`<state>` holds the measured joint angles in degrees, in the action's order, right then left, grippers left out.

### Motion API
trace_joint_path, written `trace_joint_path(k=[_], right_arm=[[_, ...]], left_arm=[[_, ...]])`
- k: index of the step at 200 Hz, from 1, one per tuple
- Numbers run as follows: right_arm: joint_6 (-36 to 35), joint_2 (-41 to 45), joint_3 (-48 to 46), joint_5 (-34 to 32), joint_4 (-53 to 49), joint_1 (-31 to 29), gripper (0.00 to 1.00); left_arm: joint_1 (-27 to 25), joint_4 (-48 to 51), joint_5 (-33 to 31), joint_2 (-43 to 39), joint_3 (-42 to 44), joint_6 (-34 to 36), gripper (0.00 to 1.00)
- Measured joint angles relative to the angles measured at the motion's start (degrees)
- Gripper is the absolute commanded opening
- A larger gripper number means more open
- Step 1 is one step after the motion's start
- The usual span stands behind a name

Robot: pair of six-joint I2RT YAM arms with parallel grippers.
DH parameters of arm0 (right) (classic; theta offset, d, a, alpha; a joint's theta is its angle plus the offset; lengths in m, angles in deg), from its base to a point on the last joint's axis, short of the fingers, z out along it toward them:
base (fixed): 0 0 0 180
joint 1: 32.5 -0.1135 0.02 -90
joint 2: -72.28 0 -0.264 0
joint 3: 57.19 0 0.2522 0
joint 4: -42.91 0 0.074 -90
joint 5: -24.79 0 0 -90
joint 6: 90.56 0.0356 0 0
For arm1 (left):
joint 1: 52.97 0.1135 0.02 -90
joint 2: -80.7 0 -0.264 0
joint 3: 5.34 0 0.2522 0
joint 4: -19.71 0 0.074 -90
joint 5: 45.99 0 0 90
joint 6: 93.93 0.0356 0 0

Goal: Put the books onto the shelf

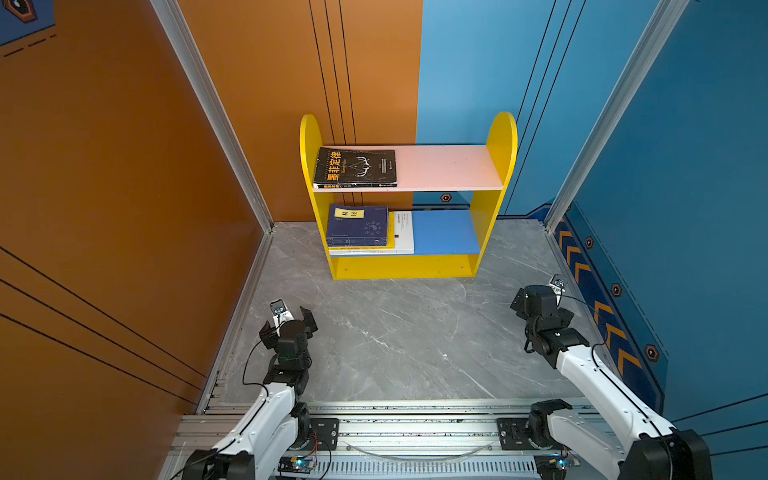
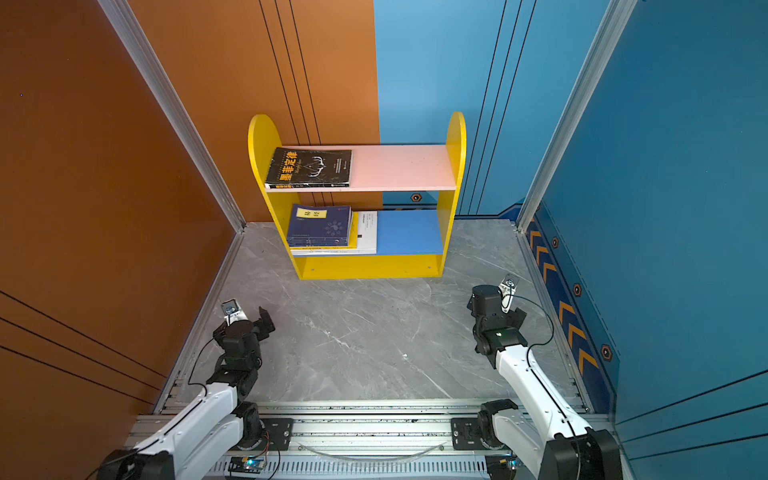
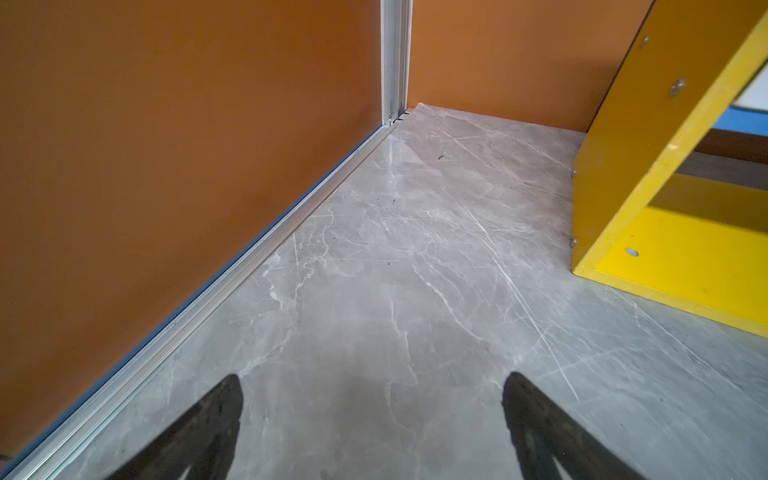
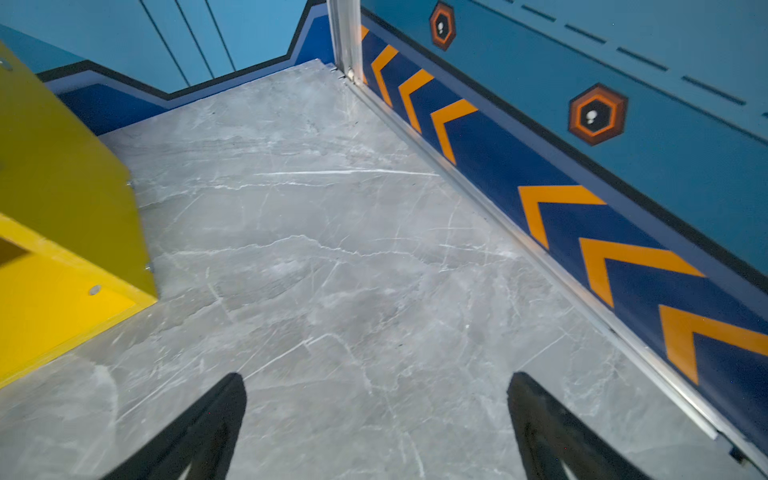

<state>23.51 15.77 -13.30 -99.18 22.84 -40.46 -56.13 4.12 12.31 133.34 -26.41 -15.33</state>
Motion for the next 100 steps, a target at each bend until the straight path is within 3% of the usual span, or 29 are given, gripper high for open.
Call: trace_joint_path(k=[32, 69, 100], right_arm=[[-6.8, -4.8, -6.2, -0.8, 13.9, 2.1, 1.0], [-12.4, -16.1, -8.4, -0.1, 28.7, 3.7, 1.0], [-12.7, -22.3, -6.4, 7.0, 34.8, 8.5, 1.0]], left_arm=[[-0.3, -9.2, 0.5, 15.3, -2.7, 1.1, 0.98], [-1.2, -19.1, 2.6, 26.1, -7.9, 5.2, 0.98], [-1.8, -24.3, 3.1, 31.0, -7.9, 7.1, 0.98]])
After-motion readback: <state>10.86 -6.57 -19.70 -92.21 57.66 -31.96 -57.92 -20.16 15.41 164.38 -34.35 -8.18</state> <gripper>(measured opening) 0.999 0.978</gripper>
